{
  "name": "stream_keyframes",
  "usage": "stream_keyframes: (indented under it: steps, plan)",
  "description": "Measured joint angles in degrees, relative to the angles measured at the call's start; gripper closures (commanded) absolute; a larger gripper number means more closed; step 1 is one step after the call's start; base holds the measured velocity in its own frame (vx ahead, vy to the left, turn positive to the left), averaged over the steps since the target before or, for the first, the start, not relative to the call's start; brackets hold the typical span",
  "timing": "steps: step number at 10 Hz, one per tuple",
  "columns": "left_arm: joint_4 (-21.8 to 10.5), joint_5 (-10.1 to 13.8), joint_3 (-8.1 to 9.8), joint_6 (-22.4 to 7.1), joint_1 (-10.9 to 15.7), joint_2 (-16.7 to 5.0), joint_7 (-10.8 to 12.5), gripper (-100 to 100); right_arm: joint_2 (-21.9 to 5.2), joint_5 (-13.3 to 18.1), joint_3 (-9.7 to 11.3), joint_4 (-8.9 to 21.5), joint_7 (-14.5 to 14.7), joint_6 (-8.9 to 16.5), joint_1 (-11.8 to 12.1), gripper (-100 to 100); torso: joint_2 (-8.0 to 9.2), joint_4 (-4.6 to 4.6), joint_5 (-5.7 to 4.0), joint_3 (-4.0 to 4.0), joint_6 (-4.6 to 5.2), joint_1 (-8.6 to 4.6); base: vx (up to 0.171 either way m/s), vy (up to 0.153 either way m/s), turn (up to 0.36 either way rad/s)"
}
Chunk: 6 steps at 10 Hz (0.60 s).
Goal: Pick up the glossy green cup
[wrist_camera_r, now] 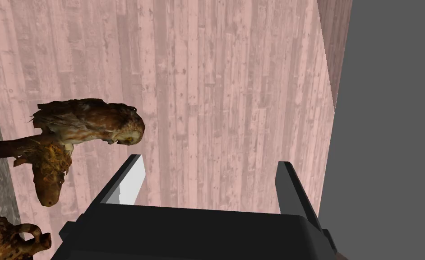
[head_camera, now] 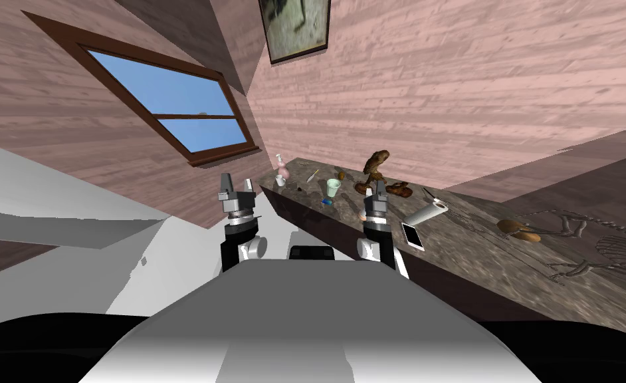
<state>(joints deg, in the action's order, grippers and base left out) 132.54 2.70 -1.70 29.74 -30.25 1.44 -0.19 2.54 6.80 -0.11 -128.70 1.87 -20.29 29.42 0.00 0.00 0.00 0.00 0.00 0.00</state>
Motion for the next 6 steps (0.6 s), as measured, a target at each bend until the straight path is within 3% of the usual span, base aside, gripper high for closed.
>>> stream_keyframes:
  steps: [6]
  plan:
    - [0.00, 0.00, 0.00, 0.00, 0.00, 0.00, 0.00, 0, -9.43, 2.09, -1.12, 1.15, 0.10, -0.41, 1.46, -100, 0.00, 0.00, 0.02, 0.00, 0.00, 0.08, 0.003, 0.021, 0.014]
